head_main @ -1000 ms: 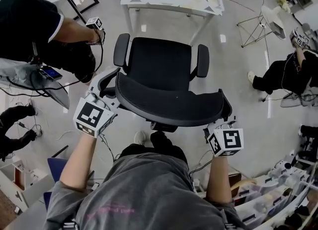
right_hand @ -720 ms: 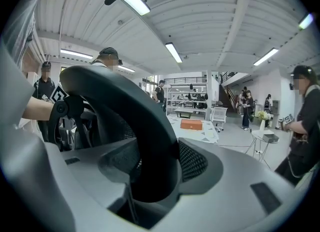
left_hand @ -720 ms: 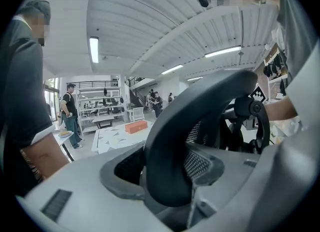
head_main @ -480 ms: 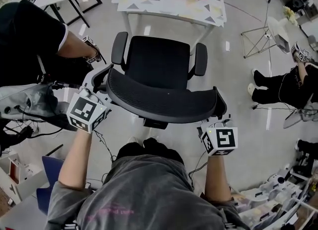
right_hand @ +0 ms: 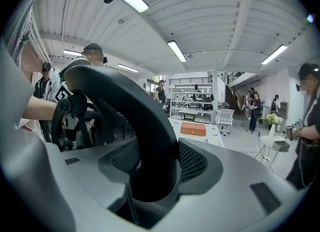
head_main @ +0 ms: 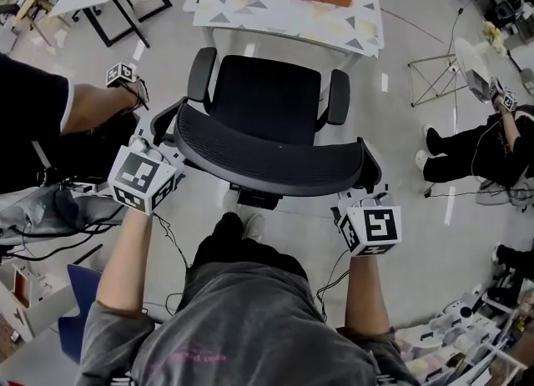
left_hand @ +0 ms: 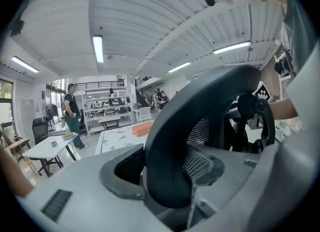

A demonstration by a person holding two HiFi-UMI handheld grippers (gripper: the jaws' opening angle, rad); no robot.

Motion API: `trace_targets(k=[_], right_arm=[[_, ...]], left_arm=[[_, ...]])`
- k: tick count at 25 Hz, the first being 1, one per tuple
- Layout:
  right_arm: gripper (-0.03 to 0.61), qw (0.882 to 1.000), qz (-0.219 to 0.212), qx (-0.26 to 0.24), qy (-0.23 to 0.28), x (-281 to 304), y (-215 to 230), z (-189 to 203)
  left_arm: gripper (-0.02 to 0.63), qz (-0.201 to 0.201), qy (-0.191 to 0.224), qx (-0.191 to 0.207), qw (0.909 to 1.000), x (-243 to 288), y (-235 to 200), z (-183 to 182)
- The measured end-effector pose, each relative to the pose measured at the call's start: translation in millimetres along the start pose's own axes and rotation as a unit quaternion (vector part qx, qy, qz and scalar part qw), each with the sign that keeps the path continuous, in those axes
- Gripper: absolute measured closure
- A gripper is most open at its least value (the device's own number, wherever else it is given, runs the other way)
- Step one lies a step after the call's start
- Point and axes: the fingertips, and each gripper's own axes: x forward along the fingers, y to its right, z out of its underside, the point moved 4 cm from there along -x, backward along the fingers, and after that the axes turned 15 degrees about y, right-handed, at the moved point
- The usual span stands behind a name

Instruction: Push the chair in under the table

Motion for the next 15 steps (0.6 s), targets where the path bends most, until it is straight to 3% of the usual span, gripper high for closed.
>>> trace_targets(k=[15], right_arm=[[0.353,1.0,0.004,0.002,-0.003,86.3,45.1,1.3]], left_arm=[[0.385,0.008,0.014,0.001,0.9999,74.9,-59.3,-2.6]])
